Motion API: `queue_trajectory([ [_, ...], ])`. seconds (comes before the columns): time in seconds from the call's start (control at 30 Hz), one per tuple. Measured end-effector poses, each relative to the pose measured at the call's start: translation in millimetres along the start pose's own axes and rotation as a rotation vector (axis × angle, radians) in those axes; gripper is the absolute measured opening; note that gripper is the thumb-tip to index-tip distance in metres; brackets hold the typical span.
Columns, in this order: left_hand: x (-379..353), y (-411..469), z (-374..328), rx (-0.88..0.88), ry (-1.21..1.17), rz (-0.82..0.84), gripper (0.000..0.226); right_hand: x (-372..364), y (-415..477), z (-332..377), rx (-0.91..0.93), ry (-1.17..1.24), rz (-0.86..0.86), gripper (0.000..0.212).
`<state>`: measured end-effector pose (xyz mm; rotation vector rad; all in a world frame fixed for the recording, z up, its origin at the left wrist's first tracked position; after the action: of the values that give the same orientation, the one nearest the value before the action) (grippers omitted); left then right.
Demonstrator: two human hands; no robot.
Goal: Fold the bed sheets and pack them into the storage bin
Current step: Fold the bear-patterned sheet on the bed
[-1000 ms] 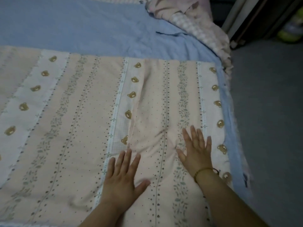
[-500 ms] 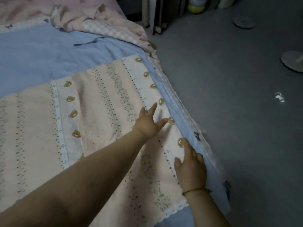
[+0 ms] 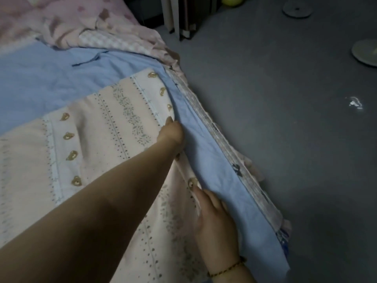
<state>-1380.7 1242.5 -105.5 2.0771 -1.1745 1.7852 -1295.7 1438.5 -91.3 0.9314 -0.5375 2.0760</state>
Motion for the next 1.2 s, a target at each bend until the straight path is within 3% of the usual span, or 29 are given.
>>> queue_trajectory([
  [0.1, 29.7, -19.0, 33.3, -0.133, -0.078, -0.092, 0.047, -6.4, -10.8, 42.2, 0.111, -0.067, -0.03, 0.063],
  [0.23, 75.7, -55.7, 105.9, -0.226, -0.236, -0.198, 0.069, -37.7, -42.7, 107.2, 0.246, -0.056, -0.129, 0.055],
  [0.43, 123.3, -114.6, 286.9, -0.18, -0.268, -0.295, 0.071, -121.1, -112.2, 247.2, 0.383, -0.122, -0.025, 0.046],
  [0.67, 143.7, -177.7, 467.4, -0.045, -0.237, -0.352, 0.068, -239.7, -195.9, 343.3, 0.408, -0.116, 0.287, 0.048],
  [0.87, 110.3, -197.6, 568.2, 0.267, -0.52, -0.17, 0.055, -287.4, -216.2, 367.4, 0.386, -0.22, 0.843, 0.054],
  [0.9, 110.2, -195.6, 570.9, 0.27, -0.558, -0.18, 0.053, -289.3, -216.2, 365.2, 0.41, -0.239, 0.818, 0.053],
  [0.97, 108.1, -193.6, 564.6, 0.221, -0.582, -0.2, 0.05, -289.7, -209.4, 355.2, 0.41, -0.175, 0.585, 0.044],
  [1.03, 95.4, -199.4, 548.7, 0.15, -0.451, -0.17, 0.056, -289.0, -200.3, 336.6, 0.39, -0.188, 0.323, 0.04],
  [1.13, 56.7, -219.2, 538.1, 0.084, -0.054, -0.05, 0.079, -299.3, -181.8, 305.0, 0.309, -0.438, 0.282, 0.058],
  [1.2, 41.2, -229.6, 536.7, 0.073, 0.068, -0.054, 0.087, -308.9, -177.5, 290.9, 0.297, -0.529, 0.317, 0.062],
])
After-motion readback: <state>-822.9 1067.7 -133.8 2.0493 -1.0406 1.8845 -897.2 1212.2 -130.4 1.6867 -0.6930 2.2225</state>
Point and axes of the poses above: each hand's wrist, its own y-axis towards the middle knuckle, its own x-axis out of the back of the hand, z = x × y, the point moved 2 cm from there along y, towards the middle knuckle, and after that the axes turned 4 degrees about -z, right-handed, at the moved point
